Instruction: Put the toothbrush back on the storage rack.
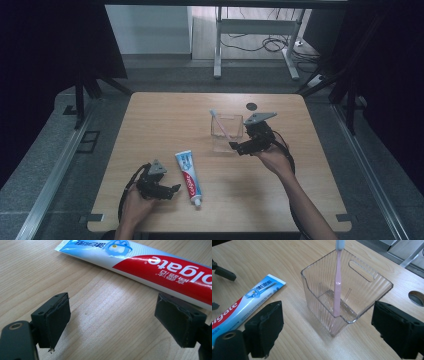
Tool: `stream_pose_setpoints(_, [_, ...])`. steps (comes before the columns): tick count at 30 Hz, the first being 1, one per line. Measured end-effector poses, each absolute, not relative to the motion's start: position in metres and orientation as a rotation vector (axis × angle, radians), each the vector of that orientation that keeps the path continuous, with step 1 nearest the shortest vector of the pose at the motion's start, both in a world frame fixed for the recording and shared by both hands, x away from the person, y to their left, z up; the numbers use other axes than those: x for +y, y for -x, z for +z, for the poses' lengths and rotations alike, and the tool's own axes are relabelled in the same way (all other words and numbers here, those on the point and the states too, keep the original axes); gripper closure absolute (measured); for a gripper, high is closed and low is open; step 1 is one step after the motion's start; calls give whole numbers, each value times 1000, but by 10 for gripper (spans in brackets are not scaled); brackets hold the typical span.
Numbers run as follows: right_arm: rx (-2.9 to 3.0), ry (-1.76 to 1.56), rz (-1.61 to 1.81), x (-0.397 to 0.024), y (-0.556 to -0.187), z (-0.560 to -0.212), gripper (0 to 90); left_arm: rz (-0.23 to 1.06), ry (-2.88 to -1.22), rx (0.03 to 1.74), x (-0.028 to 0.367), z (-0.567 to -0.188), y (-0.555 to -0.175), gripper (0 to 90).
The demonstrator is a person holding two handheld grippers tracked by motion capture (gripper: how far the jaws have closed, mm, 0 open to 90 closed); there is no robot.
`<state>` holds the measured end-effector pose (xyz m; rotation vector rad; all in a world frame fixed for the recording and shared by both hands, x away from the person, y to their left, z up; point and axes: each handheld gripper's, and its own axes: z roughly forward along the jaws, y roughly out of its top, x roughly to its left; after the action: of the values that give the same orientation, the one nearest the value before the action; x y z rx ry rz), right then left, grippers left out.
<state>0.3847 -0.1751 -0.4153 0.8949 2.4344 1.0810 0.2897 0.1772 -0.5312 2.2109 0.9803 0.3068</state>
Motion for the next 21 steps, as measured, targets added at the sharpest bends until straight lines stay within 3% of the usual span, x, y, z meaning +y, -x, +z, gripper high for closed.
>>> stream_pose_setpoints(8, [2429, -898, 1085, -187, -374, -419, 26, 309, -2211, 994, 177, -531, -289, 135])
stream_pose_setpoints(21, [2418, -905, 1076, -206, -356, -429, 15, 323, -2213, 986, 178, -533, -290, 132])
